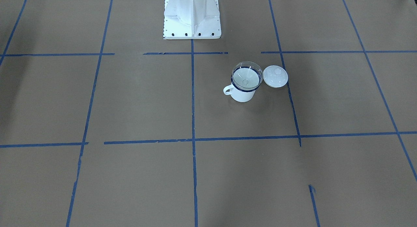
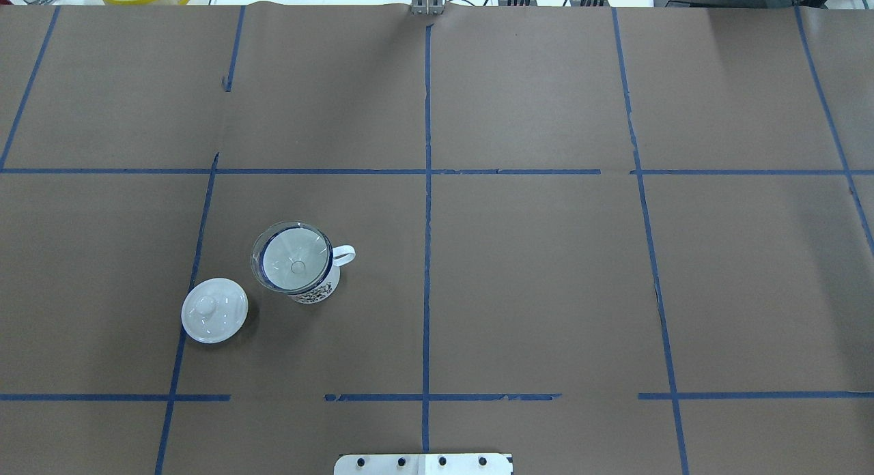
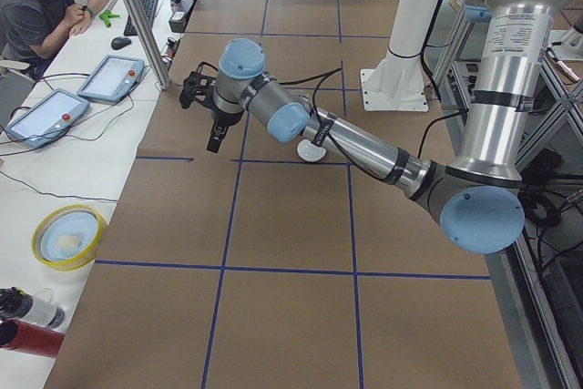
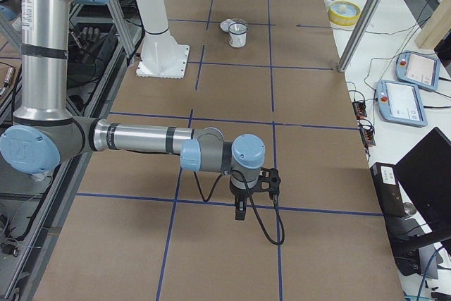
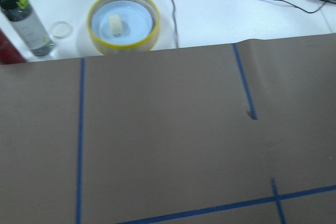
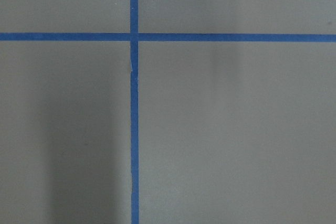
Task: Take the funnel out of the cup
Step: 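Move the left gripper down over the clear funnel in the mug and grasp it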
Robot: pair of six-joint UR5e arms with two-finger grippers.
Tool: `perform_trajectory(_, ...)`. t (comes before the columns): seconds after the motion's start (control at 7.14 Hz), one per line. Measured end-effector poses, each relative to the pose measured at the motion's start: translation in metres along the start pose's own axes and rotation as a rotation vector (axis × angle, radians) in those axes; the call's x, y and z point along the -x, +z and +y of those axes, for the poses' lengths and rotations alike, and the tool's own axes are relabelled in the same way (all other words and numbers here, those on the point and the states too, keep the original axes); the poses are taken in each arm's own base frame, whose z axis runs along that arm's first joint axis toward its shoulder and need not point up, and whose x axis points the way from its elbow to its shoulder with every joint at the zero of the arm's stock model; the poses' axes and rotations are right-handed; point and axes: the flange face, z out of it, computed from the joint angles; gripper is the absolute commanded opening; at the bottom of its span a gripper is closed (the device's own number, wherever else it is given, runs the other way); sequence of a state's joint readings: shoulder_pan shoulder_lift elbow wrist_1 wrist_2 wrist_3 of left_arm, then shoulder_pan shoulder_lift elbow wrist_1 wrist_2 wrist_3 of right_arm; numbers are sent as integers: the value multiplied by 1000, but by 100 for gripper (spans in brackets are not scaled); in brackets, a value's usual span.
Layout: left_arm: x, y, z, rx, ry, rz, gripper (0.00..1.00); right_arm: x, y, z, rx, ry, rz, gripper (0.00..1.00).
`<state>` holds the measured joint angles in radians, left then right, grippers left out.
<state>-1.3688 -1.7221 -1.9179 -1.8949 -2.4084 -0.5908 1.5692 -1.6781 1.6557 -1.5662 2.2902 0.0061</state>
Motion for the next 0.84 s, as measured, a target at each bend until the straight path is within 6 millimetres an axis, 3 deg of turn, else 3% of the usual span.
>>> perform_trajectory(0.28, -118, 73, 12, 58, -109, 38, 100, 0, 0, 0, 0, 0, 0, 100)
perform_trajectory(0.56, -236, 148, 44, 113, -206, -7, 100, 0, 0, 0, 0, 0, 0, 100)
perform_trajectory(0.84, -335, 194, 82, 173, -254, -137, 100, 0, 0, 0, 0, 0, 0, 100)
